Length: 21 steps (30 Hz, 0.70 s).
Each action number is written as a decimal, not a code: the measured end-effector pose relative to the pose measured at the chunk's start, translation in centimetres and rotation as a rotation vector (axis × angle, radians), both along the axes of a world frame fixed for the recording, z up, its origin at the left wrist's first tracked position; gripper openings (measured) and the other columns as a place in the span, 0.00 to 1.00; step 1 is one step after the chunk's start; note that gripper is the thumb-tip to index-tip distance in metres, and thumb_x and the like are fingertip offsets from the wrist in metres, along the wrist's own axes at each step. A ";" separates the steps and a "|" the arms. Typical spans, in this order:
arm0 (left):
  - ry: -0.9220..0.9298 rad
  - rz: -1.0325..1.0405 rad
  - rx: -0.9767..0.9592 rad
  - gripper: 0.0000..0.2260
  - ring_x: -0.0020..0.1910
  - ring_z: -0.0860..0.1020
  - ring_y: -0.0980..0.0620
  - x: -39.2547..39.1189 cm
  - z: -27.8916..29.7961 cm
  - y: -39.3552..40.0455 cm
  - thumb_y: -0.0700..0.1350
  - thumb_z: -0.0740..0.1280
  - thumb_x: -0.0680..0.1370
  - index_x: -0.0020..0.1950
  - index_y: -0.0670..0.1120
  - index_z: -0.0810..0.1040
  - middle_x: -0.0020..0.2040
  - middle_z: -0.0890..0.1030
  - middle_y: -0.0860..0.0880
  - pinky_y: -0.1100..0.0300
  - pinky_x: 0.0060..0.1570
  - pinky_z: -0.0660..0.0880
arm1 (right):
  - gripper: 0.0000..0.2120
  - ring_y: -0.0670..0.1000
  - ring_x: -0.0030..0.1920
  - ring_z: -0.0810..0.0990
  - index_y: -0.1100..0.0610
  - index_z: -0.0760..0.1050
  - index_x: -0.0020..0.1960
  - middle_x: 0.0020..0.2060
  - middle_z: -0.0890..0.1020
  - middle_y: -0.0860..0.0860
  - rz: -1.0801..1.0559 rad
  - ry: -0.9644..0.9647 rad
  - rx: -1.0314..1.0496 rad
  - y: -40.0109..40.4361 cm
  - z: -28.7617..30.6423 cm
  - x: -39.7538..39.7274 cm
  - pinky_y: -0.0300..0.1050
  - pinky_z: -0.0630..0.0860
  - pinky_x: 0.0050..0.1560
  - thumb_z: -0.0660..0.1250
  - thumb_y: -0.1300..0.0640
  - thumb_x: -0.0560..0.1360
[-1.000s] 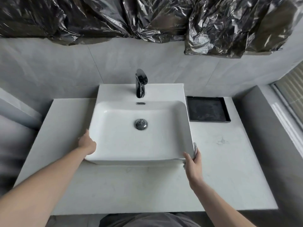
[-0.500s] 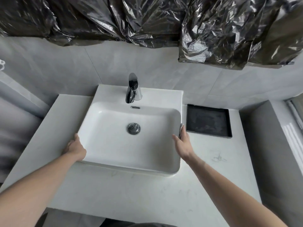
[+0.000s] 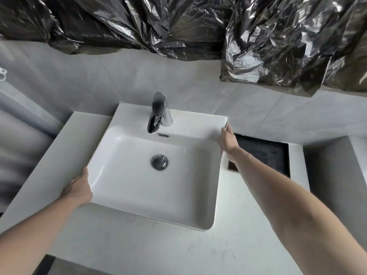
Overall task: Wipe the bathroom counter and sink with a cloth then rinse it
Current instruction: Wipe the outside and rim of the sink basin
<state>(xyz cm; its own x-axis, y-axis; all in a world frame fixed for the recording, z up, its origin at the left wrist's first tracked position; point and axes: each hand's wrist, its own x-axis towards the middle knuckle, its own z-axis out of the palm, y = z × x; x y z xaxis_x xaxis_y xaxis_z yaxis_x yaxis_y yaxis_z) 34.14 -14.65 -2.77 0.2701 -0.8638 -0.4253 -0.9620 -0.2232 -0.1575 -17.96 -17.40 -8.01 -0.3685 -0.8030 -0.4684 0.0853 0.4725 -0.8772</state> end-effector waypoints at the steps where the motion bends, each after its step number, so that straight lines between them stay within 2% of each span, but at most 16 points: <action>1: -0.003 -0.005 -0.002 0.40 0.76 0.64 0.41 -0.1 0.0 0.0 0.36 0.60 0.77 0.83 0.50 0.41 0.79 0.61 0.41 0.51 0.71 0.67 | 0.32 0.49 0.71 0.74 0.38 0.65 0.77 0.73 0.74 0.41 -0.018 -0.071 -0.017 -0.8 -2.5 -1.1 0.55 0.69 0.76 0.55 0.35 0.74; 3: -0.002 -0.010 -0.002 0.40 0.76 0.64 0.41 -0.2 0.2 0.1 0.36 0.60 0.77 0.83 0.49 0.41 0.79 0.61 0.40 0.51 0.70 0.68 | 0.33 0.47 0.72 0.74 0.38 0.69 0.75 0.73 0.74 0.40 -0.032 -0.134 -0.033 -1.2 -5.7 -2.0 0.56 0.68 0.76 0.56 0.29 0.72; 7: -0.003 -0.009 -0.001 0.39 0.74 0.67 0.41 -0.6 0.6 0.4 0.36 0.60 0.77 0.83 0.49 0.42 0.79 0.62 0.41 0.52 0.66 0.71 | 0.33 0.43 0.74 0.72 0.41 0.69 0.76 0.72 0.75 0.38 -0.080 -0.203 -0.042 3.5 -6.0 0.7 0.53 0.65 0.79 0.57 0.29 0.74; 9: -0.005 -0.019 0.004 0.40 0.74 0.67 0.41 -0.6 0.7 0.4 0.37 0.59 0.77 0.83 0.48 0.41 0.79 0.62 0.42 0.52 0.65 0.72 | 0.29 0.42 0.75 0.69 0.40 0.67 0.77 0.74 0.73 0.37 -0.099 -0.248 -0.024 8.2 -4.2 3.4 0.52 0.63 0.79 0.58 0.34 0.79; 11: -0.005 -0.025 0.011 0.40 0.74 0.68 0.41 -0.7 0.8 0.3 0.37 0.59 0.76 0.83 0.48 0.41 0.79 0.62 0.43 0.52 0.64 0.73 | 0.23 0.41 0.76 0.68 0.39 0.65 0.78 0.75 0.71 0.36 -0.082 -0.275 -0.034 13.2 -3.1 6.0 0.51 0.62 0.80 0.56 0.43 0.83; 13: -0.005 -0.030 0.011 0.40 0.73 0.68 0.41 -0.6 0.7 0.3 0.37 0.60 0.76 0.83 0.48 0.41 0.79 0.62 0.43 0.52 0.63 0.73 | 0.21 0.42 0.76 0.69 0.38 0.65 0.78 0.74 0.71 0.33 -0.089 -0.309 -0.014 17.0 -2.9 7.8 0.51 0.64 0.79 0.54 0.48 0.85; 15: -0.007 -0.039 0.008 0.40 0.73 0.69 0.41 -0.4 0.6 0.3 0.37 0.60 0.76 0.83 0.48 0.42 0.79 0.62 0.43 0.53 0.63 0.73 | 0.21 0.40 0.71 0.74 0.39 0.66 0.78 0.72 0.73 0.33 -0.088 -0.327 -0.017 18.5 -2.7 8.3 0.49 0.70 0.74 0.54 0.51 0.86; 16: -0.007 -0.042 0.006 0.40 0.73 0.69 0.41 -0.3 0.6 0.2 0.37 0.60 0.76 0.83 0.48 0.42 0.79 0.62 0.42 0.53 0.64 0.73 | 0.21 0.39 0.64 0.77 0.39 0.67 0.78 0.70 0.75 0.34 -0.098 -0.323 -0.013 18.3 -2.4 8.2 0.44 0.75 0.66 0.54 0.52 0.86; 18: -0.004 -0.047 0.008 0.40 0.73 0.69 0.40 -0.1 0.5 0.1 0.37 0.60 0.76 0.83 0.48 0.42 0.80 0.62 0.42 0.53 0.64 0.72 | 0.22 0.39 0.50 0.76 0.39 0.68 0.77 0.64 0.78 0.37 -0.127 -0.307 0.001 16.5 -2.5 7.3 0.35 0.74 0.49 0.53 0.53 0.85; 21: -0.007 -0.061 0.010 0.40 0.74 0.68 0.41 0.2 0.3 0.2 0.37 0.61 0.76 0.83 0.47 0.42 0.80 0.60 0.43 0.53 0.65 0.71 | 0.22 0.42 0.53 0.79 0.39 0.68 0.77 0.60 0.80 0.38 -0.104 -0.272 -0.006 12.2 -2.8 5.2 0.35 0.75 0.48 0.54 0.52 0.85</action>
